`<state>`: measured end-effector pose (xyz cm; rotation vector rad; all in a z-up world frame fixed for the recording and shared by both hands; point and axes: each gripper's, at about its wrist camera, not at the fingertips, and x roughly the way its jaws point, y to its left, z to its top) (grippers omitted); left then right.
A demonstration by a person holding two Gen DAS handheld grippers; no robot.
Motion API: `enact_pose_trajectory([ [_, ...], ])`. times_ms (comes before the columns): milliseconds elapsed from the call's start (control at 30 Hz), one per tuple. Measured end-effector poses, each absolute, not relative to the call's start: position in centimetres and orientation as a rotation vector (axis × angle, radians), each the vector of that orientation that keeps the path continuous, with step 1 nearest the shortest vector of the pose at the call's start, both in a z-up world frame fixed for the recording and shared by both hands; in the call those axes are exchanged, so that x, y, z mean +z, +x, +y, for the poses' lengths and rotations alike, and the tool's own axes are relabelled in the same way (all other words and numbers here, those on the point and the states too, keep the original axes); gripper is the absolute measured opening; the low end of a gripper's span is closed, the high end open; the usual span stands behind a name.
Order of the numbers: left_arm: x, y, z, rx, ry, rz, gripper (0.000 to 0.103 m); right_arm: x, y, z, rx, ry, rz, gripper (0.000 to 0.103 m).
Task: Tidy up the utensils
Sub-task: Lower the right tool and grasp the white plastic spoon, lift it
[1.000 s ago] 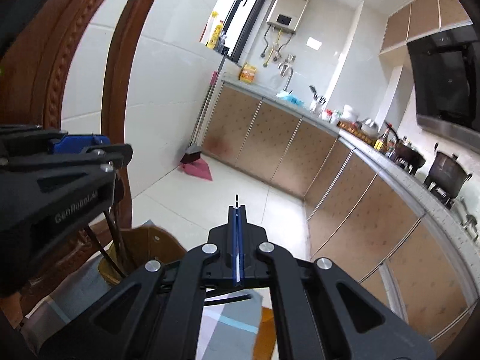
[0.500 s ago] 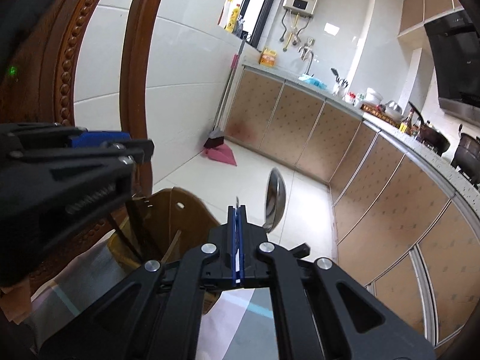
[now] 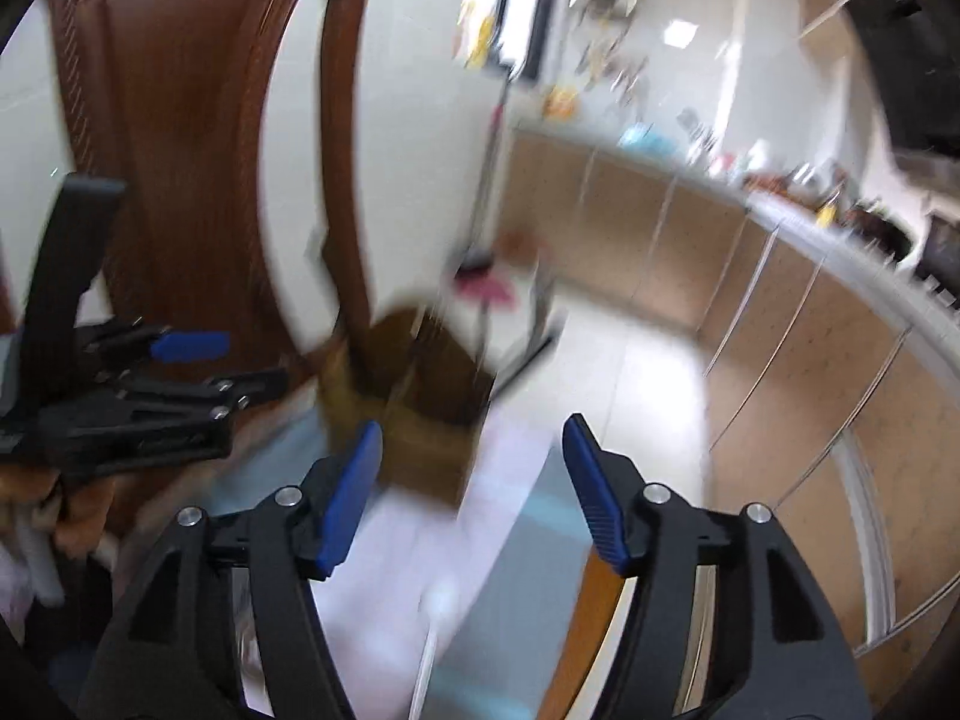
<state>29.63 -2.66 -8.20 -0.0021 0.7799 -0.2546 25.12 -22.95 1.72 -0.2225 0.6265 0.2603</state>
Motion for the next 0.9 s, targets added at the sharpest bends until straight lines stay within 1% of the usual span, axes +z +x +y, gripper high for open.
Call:
enact_pose_trajectory([
  [33,-10.7,29.9,-2.9,-0.238,0.017,0.84,0.062,-0.6,25.3,-23.1,0.268,-0.22,0.696,0.062],
  [133,-15.6,31.1,-3.0,-0.197,0.035,0.999,0.056,-5.7,27.0,-23.5,0.252,-0.195,0.856,0.062],
  [167,-16.4,31.3,-3.2,-0.19,0.042,1.03,0.055,-7.8,28.1,-23.8,0.255,-0.149,0.934,0.062],
  [267,-18.4,31.9,-3.3,-0.177,0.066,1.092,0.055,-12.6,30.1,-23.9,0.254,-0.047,1.092,0.062],
  [400,-20.6,32.7,-3.8,-0.163,0.087,1.169,0.055,-16.5,32.0,-23.7,0.219,-0.018,1.228,0.062],
  [533,-22.0,33.2,-4.1,-0.184,0.053,1.226,0.055,-17.7,31.8,-22.9,0.248,0.014,1.273,0.062],
  [667,-22.0,33.1,-4.3,-0.192,0.04,1.224,0.056,-17.6,30.4,-21.9,0.404,0.07,1.323,0.062],
  [733,-22.1,33.1,-4.4,-0.187,0.048,1.222,0.056,-16.9,29.9,-21.8,0.429,0.081,1.301,0.062],
  [900,-22.5,33.1,-5.2,-0.172,0.067,1.224,0.055,-16.1,30.7,-23.6,0.271,0.091,1.247,0.062],
])
